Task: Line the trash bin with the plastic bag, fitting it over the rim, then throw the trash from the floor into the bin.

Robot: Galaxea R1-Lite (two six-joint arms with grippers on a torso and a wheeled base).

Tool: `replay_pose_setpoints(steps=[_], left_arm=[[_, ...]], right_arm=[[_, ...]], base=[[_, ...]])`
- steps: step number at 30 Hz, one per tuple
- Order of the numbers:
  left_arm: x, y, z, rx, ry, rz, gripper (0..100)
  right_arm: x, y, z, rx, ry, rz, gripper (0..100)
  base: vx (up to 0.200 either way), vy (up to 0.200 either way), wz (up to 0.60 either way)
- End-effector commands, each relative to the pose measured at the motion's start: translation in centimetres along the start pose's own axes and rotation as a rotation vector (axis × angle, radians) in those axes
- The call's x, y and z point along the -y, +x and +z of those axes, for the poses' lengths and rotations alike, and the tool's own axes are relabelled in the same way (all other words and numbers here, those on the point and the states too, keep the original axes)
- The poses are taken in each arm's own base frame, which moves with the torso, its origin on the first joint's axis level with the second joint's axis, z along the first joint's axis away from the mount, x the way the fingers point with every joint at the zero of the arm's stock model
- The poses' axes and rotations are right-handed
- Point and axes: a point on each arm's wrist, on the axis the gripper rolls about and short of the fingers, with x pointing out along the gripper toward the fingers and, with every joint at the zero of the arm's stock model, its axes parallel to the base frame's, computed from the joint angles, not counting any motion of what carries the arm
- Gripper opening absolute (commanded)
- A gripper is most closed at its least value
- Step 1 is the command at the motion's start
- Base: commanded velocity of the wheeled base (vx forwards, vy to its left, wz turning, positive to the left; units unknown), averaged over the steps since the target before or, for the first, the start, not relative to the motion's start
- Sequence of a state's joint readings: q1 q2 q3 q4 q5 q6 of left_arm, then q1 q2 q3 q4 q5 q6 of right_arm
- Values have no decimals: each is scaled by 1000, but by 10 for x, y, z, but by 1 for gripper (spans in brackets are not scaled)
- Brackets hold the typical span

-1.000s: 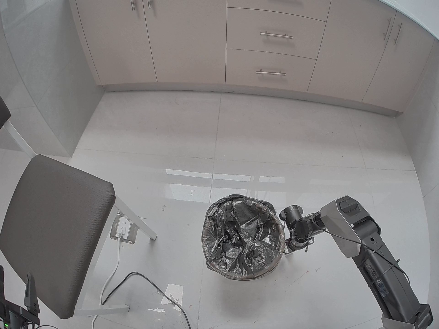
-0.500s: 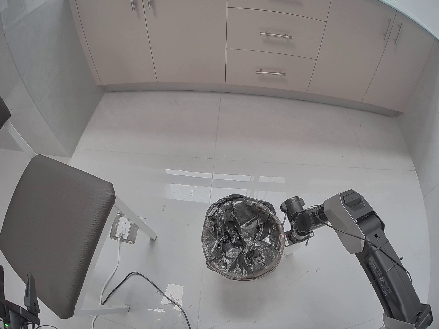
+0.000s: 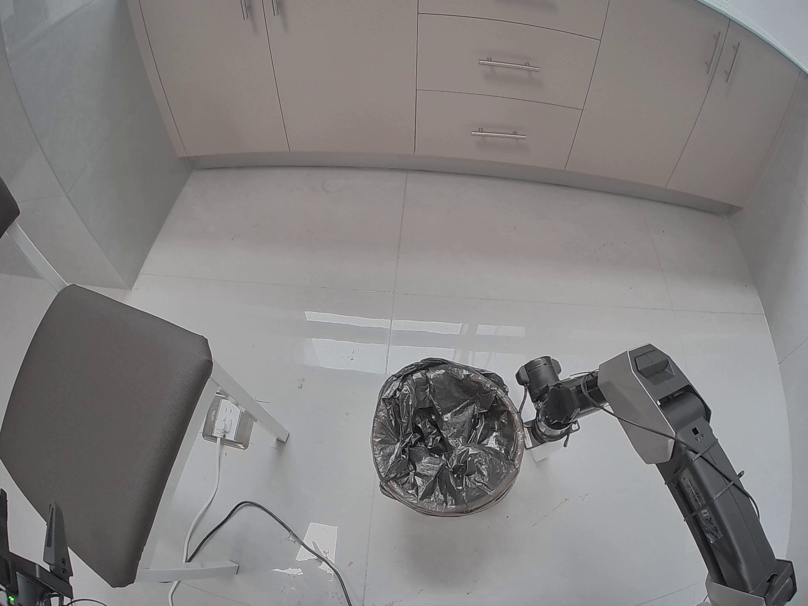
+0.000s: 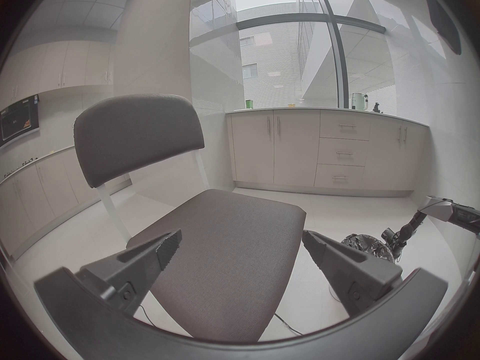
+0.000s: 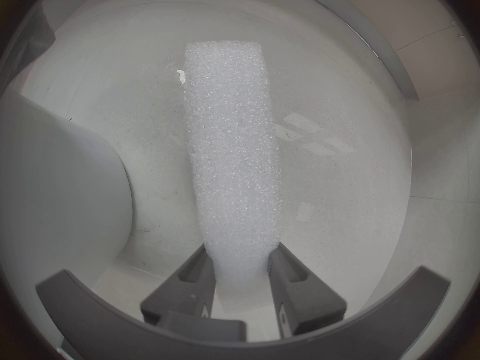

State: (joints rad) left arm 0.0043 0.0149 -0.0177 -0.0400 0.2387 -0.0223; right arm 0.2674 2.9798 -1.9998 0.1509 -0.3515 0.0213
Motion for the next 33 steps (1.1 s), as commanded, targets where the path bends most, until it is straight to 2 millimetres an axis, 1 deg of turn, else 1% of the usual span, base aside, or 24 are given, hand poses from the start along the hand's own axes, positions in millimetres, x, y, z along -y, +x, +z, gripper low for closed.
replay_pose_setpoints(steps=[1, 6, 7, 8, 9, 10, 11, 12, 13, 14, 15, 16, 17, 18, 20, 22, 25, 26, 28, 29, 30, 31, 32, 33], left_arm=[[0, 0, -3, 5, -2, 1, 100], [0, -1, -3, 4, -17, -5, 100], [0, -1, -3, 4, -17, -5, 100], [0, -1, -3, 4, -23, -5, 100], [0, -1, -3, 5, -23, -4, 100], [0, -1, -3, 5, -23, -2, 100], [0, -1, -3, 5, -23, -2, 100], [0, -1, -3, 5, -20, 2, 100], [0, 0, -3, 5, -19, 4, 100], [-1, -1, -4, -2, -8, 30, 100], [-1, -1, -4, 0, -8, 33, 100], [-1, -1, -4, 0, -11, 33, 100], [-1, -1, -4, 0, -7, 33, 100], [-1, -1, -4, 0, -7, 33, 100], [-1, -1, -4, -1, 4, 27, 100], [0, 0, -4, -3, 11, 3, 100], [1, -1, -4, -5, 22, -60, 100], [2, -1, -4, -7, 22, -80, 100], [2, -1, -5, -18, 24, -126, 100], [3, -1, -5, -21, 24, -137, 100], [3, -2, -5, -28, 25, -166, 100], [3, -2, -5, -28, 25, -166, 100], [4, -2, -4, -30, 23, -197, 100], [5, -1, -8, -45, 32, -226, 100]], right_arm=[[17, -32, 24, 30, 16, -14, 0], [35, -80, 48, 43, 27, -22, 0], [35, -80, 48, 43, 27, -22, 0], [40, -101, 58, 69, 33, -29, 0], [44, -115, 64, 81, 35, -37, 0], [46, -124, 67, 89, 37, -43, 0], [48, -129, 68, 90, 37, -45, 0], [53, -144, 73, 102, 43, -48, 0], [54, -147, 74, 103, 44, -48, 0], [62, -167, 79, 116, 52, -47, 0], [63, -169, 80, 117, 53, -47, 0], [68, -183, 82, 126, 59, -46, 0], [71, -190, 84, 133, 62, -46, 0], [71, -190, 84, 133, 62, -46, 0], [74, -207, 88, 160, 65, -42, 0], [68, -217, 90, 177, 50, -33, 0], [55, -241, 87, 170, -11, -16, 0], [49, -251, 85, 163, -43, -7, 0], [34, -280, 81, 175, -104, 19, 0], [30, -285, 80, 180, -115, 24, 0], [21, -298, 78, 195, -148, 38, 0], [21, -298, 78, 195, -148, 38, 0], [11, -316, 75, 212, -188, 55, 0], [4, -330, 69, 210, -223, 68, 0]], base=[[0, 0, 0], [0, 0, 0], [0, 0, 0], [0, 0, 0], [0, 0, 0], [0, 0, 0], [0, 0, 0], [0, 0, 0], [0, 0, 0], [0, 0, 0], [0, 0, 0], [0, 0, 0], [0, 0, 0], [0, 0, 0], [0, 0, 0], [0, 0, 0], [0, 0, 0], [0, 0, 0], [0, 0, 0], [0, 0, 0], [0, 0, 0], [0, 0, 0], [0, 0, 0], [0, 0, 0]])
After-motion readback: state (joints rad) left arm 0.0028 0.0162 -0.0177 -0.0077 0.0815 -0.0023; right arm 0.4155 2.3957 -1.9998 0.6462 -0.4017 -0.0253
